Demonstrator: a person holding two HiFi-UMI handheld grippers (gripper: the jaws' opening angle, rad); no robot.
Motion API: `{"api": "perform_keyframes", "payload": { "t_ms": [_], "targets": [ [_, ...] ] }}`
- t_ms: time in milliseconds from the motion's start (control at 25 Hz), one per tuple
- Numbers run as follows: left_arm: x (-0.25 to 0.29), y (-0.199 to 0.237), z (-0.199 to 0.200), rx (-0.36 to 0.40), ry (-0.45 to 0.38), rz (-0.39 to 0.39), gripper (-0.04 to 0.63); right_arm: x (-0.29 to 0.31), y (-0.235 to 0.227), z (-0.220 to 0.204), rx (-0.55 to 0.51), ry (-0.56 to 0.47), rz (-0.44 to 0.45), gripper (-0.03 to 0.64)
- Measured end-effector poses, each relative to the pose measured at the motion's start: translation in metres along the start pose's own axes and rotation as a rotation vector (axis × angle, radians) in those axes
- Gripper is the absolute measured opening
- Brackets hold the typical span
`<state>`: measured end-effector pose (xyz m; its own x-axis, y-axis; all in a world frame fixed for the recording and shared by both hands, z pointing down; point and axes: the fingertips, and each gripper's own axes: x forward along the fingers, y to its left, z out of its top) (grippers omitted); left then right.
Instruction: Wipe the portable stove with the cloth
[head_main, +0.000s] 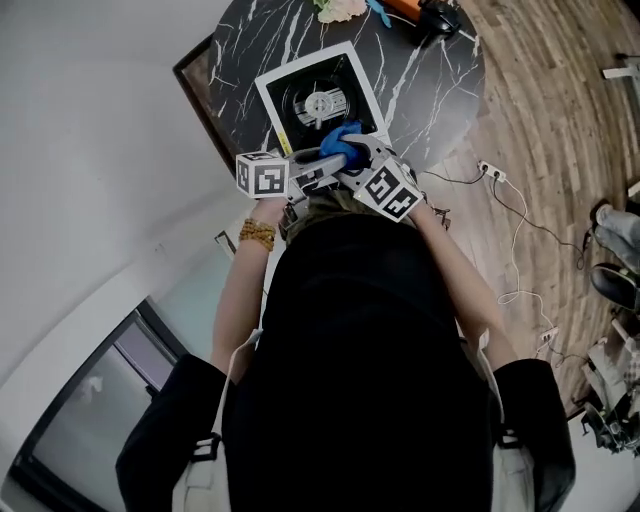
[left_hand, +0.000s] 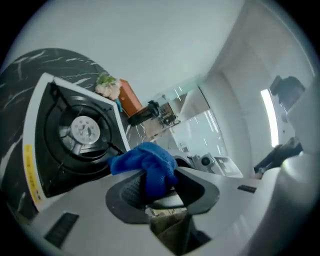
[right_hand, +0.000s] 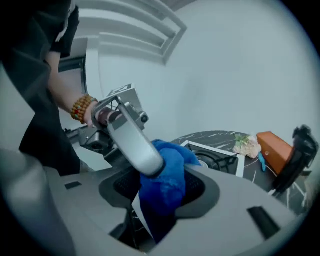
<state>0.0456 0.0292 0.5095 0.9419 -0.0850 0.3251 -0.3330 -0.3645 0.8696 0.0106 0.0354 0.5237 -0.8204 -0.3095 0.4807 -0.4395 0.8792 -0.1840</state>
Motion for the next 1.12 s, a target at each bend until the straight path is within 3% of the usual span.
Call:
{"api": "perform_keyframes", "payload": {
  "t_ms": [120,240,320,440,520,720,880,960,1080,1120],
  "targets": [
    [-0.007,0.02,-0.013,-0.072,-0.092,0.056,0.2,-0.001,-0.009,-0.031,0.021,0.112,-0.062,0.101],
    [-0.041,0.048,-0.016,0.001,-0.17,0.252,0.199,-0.022,-0.039,-0.056,0.056,0.187,-0.174,0.084],
    [-0.07,0.071,-0.012,0.079,-0.209,0.395,0.146,-0.031,-0.062,-0.05,0.054,0.197,-0.214,0.081],
    [-0.095,0.106,-0.012,0.217,-0.138,0.593,0.133,-0.015,-0.091,-0.024,-0.059,0.259,-0.182,0.081],
    [-0.091,0.117,-0.018,0.29,-0.061,0.661,0.133,0.008,-0.101,-0.01,-0.164,0.346,-0.103,0.081],
    [-0.065,0.135,-0.021,0.356,0.03,0.675,0.133,0.085,-0.113,-0.007,-0.282,0.584,0.073,0.081],
    [-0.056,0.142,-0.028,0.371,0.05,0.68,0.116,0.112,-0.121,-0.029,-0.5,0.808,0.158,0.083],
    [-0.057,0.141,-0.031,0.399,0.065,0.676,0.1,0.112,-0.111,-0.039,-0.665,0.88,0.229,0.081],
    [-0.065,0.146,-0.031,0.431,0.071,0.68,0.054,0.117,-0.096,-0.059,-1.028,1.009,0.353,0.067],
    [-0.067,0.147,-0.03,0.444,0.078,0.682,0.038,0.121,-0.094,-0.062,-1.087,1.057,0.391,0.067]
  ]
}}
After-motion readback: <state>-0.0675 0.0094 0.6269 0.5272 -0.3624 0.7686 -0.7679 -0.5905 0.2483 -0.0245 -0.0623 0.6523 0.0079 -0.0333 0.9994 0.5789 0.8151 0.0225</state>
